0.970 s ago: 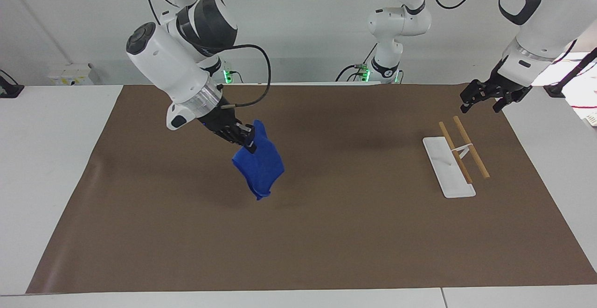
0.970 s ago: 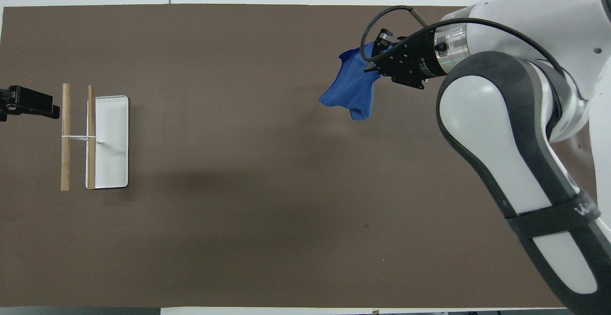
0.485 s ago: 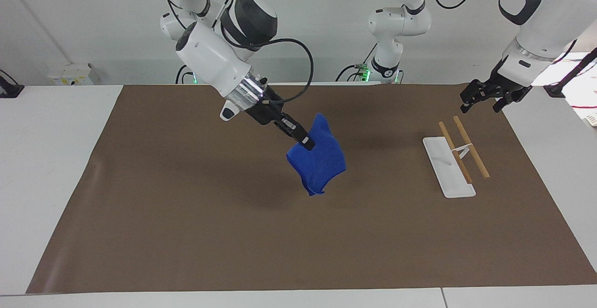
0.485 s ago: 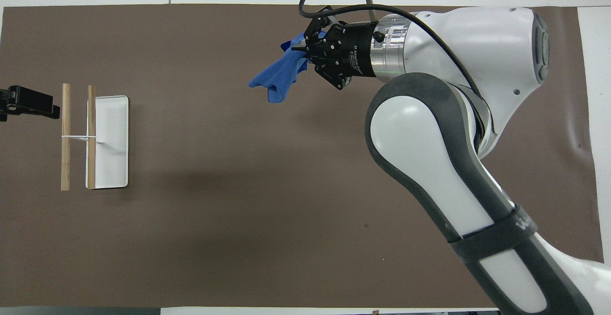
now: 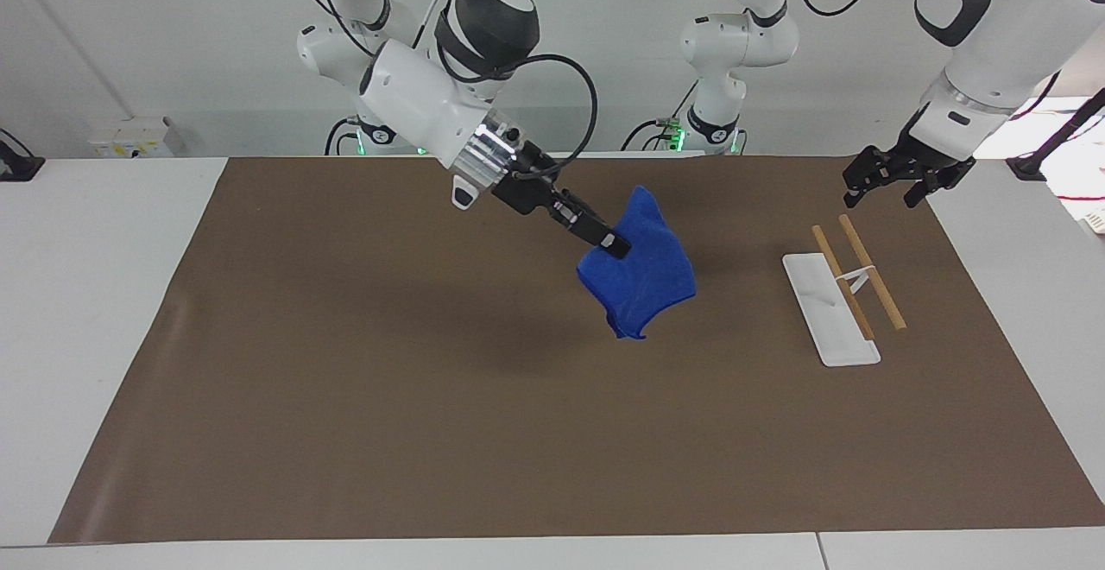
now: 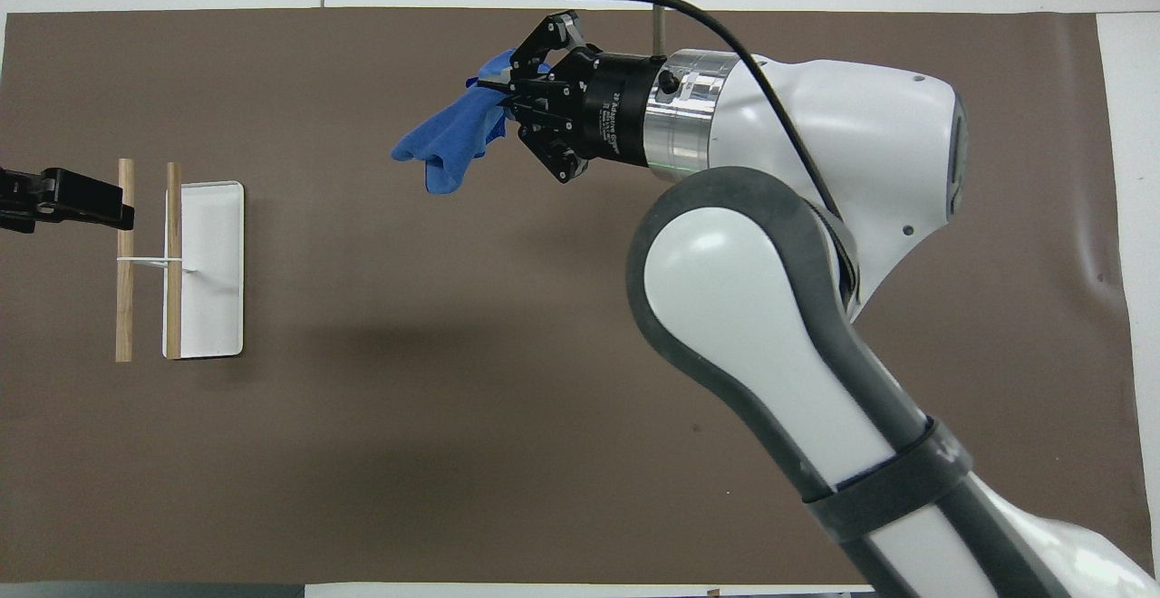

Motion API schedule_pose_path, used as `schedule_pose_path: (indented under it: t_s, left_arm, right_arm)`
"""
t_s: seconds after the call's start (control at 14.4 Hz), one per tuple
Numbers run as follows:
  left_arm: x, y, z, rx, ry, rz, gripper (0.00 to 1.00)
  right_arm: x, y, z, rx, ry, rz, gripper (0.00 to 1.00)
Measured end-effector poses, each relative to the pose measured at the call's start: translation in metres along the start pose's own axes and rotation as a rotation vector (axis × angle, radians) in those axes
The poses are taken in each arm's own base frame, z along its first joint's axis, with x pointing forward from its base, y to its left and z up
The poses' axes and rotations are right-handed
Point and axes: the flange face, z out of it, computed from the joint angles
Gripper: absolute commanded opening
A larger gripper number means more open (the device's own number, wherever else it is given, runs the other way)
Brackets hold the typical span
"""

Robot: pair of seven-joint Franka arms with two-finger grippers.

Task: Right arm passes towel to left arm to hang
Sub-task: 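Lift the towel with the right gripper toward the left gripper, then grasp the towel with the left gripper beside the right gripper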

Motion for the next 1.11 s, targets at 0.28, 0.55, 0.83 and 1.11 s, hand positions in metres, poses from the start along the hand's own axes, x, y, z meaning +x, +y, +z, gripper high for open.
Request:
schedule_pose_path:
  t_s: [0.28, 0.55, 0.83, 1.11]
  left_arm:
    - [0.005, 0.02, 0.024, -0.048, 0.014, -0.19, 1.0]
    - [0.01, 0.034, 0.04, -0.235, 0.001, -0.493, 1.0]
    - [0.015, 0.044, 0.052, -0.375, -0.063, -0.857, 1.0]
    - [0.019, 0.072, 0.057, -0.445, -0.095, -1.151, 1.0]
  right_arm:
    - [-0.031, 0.015, 0.021, 0.028, -0.001, 0.025, 0.0]
    - [-0.048, 0.024, 0.032, 0.032, -0.007, 0.01, 0.0]
    - [-0.053, 0.026, 0.033, 0.042, -0.006, 0.005, 0.0]
    - [-0.052, 0.026, 0.034, 0.041, -0.005, 0.005, 0.0]
